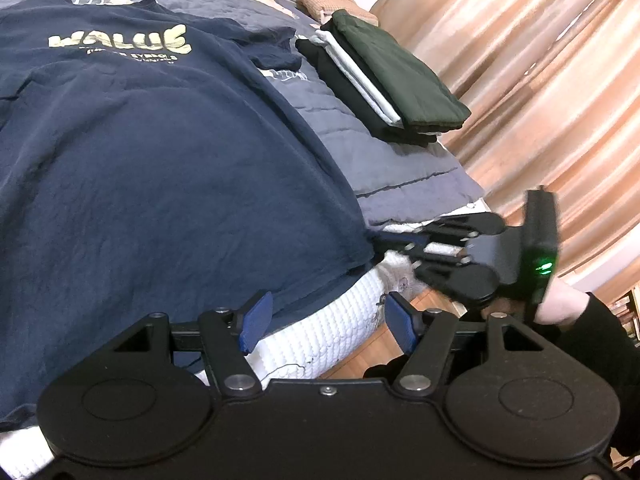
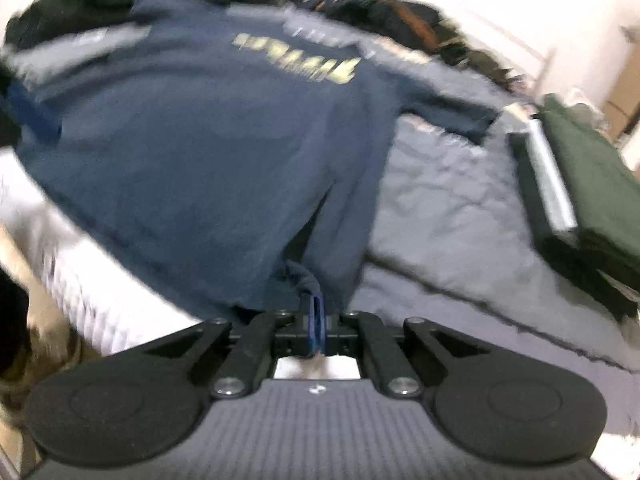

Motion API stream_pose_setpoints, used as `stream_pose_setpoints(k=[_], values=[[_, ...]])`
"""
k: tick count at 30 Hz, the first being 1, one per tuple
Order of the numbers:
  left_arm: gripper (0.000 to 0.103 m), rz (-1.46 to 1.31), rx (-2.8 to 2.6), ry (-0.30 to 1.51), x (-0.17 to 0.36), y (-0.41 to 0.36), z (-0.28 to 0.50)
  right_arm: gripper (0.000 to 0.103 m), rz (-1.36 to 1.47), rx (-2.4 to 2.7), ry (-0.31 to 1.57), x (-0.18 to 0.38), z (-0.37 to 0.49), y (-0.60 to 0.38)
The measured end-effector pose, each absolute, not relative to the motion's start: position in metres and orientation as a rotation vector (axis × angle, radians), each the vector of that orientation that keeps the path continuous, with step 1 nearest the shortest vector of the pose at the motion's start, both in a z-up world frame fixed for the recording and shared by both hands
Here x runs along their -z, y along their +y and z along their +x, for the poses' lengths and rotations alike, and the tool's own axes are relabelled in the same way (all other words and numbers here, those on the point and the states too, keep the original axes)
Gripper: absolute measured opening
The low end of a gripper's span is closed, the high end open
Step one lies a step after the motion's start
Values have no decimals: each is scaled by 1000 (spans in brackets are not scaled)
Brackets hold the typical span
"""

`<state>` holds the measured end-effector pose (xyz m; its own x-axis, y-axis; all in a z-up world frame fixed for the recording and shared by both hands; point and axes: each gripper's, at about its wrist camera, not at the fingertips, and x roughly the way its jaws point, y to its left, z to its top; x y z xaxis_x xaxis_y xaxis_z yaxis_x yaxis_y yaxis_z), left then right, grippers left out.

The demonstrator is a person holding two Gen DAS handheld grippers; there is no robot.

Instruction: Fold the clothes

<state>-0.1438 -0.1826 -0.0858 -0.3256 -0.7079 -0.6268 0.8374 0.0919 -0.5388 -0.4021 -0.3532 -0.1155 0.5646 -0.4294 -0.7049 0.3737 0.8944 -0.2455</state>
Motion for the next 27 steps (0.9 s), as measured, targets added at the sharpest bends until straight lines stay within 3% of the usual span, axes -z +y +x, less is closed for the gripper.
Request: stream_pose_setpoints(k=[10, 18, 20, 23, 27], values=[[62, 167, 1568, 1083, 86, -186, -142, 0, 406, 552, 638, 67, -456, -388], [63, 171, 1573, 1074, 85, -189, -143, 0, 511, 607, 831, 97, -456, -396], [63, 167, 1574, 1067, 84, -188, -144, 2, 518, 605, 795, 97, -455, -395], [67, 165, 1567, 1055, 83, -187, -144, 8, 501, 575, 742, 92, -448, -394], [67, 161, 1563, 1055, 81, -185, -144, 32, 479, 539, 709, 92, -433, -390]])
